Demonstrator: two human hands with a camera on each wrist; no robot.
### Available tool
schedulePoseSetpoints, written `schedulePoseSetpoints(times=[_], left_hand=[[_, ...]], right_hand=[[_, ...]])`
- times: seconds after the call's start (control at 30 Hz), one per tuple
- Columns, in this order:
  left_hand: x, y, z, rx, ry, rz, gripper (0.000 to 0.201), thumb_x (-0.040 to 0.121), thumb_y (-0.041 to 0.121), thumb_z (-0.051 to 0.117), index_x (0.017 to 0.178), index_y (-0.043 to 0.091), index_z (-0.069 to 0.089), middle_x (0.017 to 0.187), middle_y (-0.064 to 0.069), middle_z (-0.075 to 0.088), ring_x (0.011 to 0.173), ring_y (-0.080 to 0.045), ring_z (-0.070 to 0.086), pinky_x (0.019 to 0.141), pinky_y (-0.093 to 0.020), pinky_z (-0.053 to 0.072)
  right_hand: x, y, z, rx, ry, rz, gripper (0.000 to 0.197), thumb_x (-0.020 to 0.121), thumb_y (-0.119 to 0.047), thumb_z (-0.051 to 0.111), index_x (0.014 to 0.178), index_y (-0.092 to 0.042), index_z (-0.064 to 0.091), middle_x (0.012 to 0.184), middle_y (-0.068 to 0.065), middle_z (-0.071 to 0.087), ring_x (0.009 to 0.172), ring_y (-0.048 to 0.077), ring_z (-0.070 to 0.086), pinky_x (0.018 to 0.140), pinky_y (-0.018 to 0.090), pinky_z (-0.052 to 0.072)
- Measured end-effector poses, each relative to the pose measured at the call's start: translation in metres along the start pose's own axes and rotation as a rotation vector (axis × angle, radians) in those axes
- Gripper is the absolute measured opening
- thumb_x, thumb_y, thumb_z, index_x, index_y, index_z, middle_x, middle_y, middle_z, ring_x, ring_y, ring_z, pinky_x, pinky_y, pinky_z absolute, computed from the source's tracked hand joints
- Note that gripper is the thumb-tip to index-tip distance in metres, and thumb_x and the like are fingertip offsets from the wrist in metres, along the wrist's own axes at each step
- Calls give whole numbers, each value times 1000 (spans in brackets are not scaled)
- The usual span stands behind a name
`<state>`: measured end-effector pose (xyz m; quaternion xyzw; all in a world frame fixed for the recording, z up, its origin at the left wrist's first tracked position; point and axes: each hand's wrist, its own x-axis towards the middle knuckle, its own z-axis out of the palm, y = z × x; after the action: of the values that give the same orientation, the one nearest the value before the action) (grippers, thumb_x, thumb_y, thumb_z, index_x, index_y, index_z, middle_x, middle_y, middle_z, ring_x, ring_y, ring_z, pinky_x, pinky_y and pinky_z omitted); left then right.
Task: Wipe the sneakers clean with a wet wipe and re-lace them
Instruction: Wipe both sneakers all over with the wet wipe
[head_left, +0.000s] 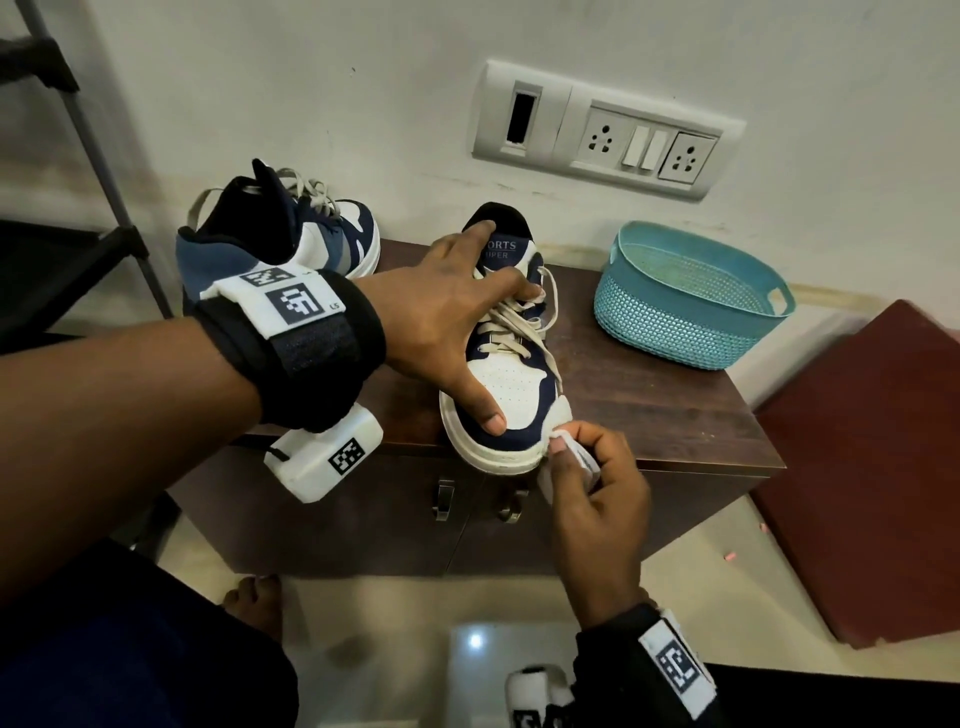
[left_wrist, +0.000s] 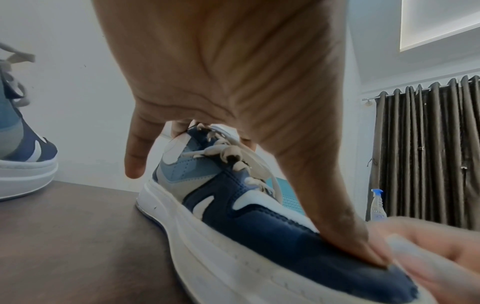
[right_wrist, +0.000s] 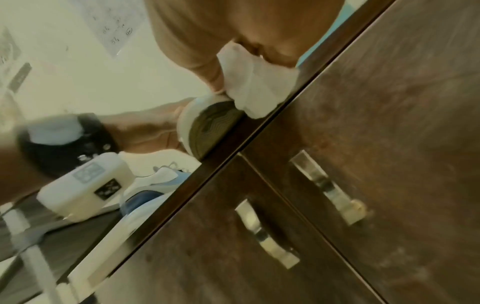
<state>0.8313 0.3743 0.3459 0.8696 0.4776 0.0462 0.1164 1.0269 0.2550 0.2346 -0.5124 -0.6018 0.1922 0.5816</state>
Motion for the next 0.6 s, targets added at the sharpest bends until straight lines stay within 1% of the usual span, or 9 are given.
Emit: schedulePoseSetpoints(times=[0.1, 0.13, 0.17, 0.27, 0.3, 0.4, 0.47, 0.53, 0.6], left_hand=[[0, -1, 1, -1, 1, 7, 134, 36, 90, 75, 150, 50, 18, 165, -7, -14, 154, -36, -7, 123, -58, 19], [0, -2, 1, -2, 1, 7, 134, 36, 91, 75, 150, 50, 18, 165, -7, -14, 154, -36, -7, 122, -58, 19], [0, -1, 1, -2, 1, 3, 134, 35, 91, 75, 150, 50, 18, 165, -7, -14, 154, -37, -7, 122, -58, 20], [0, 0, 1, 2, 4, -4, 134, 36, 89, 76, 150, 49, 19, 165, -9, -14, 154, -37, -6, 123, -56, 19], [0, 1, 1, 3, 5, -1, 134, 36, 89, 76, 150, 49, 18, 165, -10, -14, 154, -38, -6, 123, -56, 19], [0, -1, 1, 3, 12, 3, 134, 36, 90, 75, 150, 49, 18, 165, -9, -15, 154, -37, -7, 122, -54, 18], [0, 0, 2, 4, 8, -10, 133, 38, 89, 76, 150, 49, 17, 165, -9, -16, 154, -38, -8, 122, -56, 19], [0, 2, 3, 11, 7, -34, 134, 38, 91, 74, 150, 49, 16, 165, -9, -17, 153, -40, -9, 121, -61, 22], [0, 3, 2, 19, 0, -44, 135, 36, 93, 71, 151, 48, 15, 164, -10, -18, 152, -42, -10, 120, -63, 22]], right_hand=[[-13, -15, 5, -105, -162, -267, 24, 88, 12, 63, 95, -10, 69, 95, 0, 62, 91, 18, 61, 78, 27, 48], [-13, -13, 3, -122, -182, -308, 27, 85, 16, 62, 95, -9, 70, 95, 1, 63, 91, 18, 61, 79, 26, 48], [-7, -8, 1, -109, -152, -273, 31, 85, 17, 62, 94, -11, 70, 94, 0, 64, 89, 16, 62, 77, 25, 48], [3, -1, 0, -53, 42, -16, 32, 91, 8, 66, 91, -24, 69, 92, -3, 67, 86, 9, 65, 75, 22, 46], [1, -2, 0, -55, 23, -41, 31, 90, 9, 66, 93, -22, 69, 93, -2, 67, 87, 10, 65, 76, 23, 46], [-13, -10, -1, -124, -192, -296, 36, 80, 24, 64, 96, -7, 71, 96, 1, 65, 93, 18, 65, 80, 30, 51], [-6, -6, -5, -94, -185, -273, 39, 79, 25, 65, 94, -11, 72, 94, 1, 66, 89, 16, 65, 76, 30, 52], [-1, -4, -3, -44, -43, -142, 38, 84, 20, 66, 90, -18, 71, 90, 1, 65, 82, 9, 64, 71, 23, 50], [-5, -9, 2, -70, -93, -206, 37, 82, 21, 64, 93, -14, 73, 92, 1, 65, 87, 12, 63, 73, 24, 48]])
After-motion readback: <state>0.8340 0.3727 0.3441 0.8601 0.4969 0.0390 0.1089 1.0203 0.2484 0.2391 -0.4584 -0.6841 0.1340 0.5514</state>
